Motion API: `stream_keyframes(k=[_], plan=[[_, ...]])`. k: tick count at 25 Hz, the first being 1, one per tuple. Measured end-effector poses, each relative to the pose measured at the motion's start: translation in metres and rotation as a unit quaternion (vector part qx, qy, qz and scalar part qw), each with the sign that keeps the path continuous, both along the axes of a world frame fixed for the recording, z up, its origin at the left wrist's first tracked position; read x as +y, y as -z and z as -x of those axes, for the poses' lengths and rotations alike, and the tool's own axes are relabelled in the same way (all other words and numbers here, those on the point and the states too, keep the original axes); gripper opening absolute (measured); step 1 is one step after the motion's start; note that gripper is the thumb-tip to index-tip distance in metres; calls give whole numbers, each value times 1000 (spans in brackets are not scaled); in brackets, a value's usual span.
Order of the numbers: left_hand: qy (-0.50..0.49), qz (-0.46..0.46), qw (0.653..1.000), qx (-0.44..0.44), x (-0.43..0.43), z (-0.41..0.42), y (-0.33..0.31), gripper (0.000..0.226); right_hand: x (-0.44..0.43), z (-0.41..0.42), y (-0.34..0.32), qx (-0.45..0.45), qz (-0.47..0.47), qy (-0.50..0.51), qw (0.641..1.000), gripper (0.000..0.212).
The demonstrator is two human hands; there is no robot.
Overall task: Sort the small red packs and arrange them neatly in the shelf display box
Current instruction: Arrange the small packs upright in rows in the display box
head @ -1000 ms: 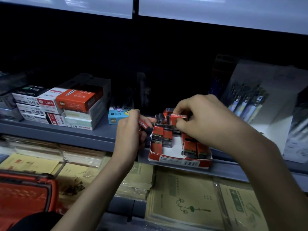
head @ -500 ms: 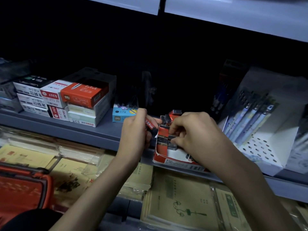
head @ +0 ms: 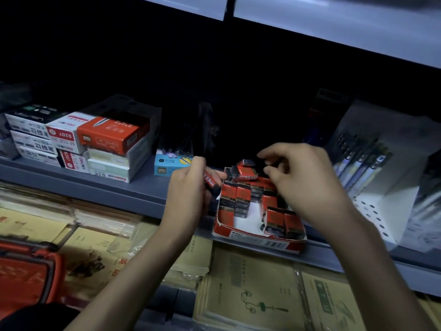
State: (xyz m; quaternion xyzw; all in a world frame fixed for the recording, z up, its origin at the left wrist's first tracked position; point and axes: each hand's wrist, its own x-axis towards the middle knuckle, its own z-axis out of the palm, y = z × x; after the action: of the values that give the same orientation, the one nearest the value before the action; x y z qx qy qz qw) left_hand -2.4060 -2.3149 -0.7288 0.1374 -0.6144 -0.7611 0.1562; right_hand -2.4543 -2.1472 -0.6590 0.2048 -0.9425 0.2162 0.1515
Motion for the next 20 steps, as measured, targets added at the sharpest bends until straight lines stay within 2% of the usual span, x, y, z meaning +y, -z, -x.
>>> stream_keyframes(k=[3, 9, 16, 20], plan=[[-7, 0, 1000, -6, 1, 1, -2, 48, -18, 6, 13, 0, -43, -5, 999, 43], [-11, 5, 1000, -13, 2, 1, -2, 48, -23, 12, 15, 23, -59, -13, 998, 22], [-8, -8, 1000, -8, -1, 4, -1, 54, -20, 3, 22, 24, 15, 1, 1000, 17], [-9, -9, 1000, -13, -1, 4, 1, 58, -14, -2, 18, 50, 2, 0, 999, 19]])
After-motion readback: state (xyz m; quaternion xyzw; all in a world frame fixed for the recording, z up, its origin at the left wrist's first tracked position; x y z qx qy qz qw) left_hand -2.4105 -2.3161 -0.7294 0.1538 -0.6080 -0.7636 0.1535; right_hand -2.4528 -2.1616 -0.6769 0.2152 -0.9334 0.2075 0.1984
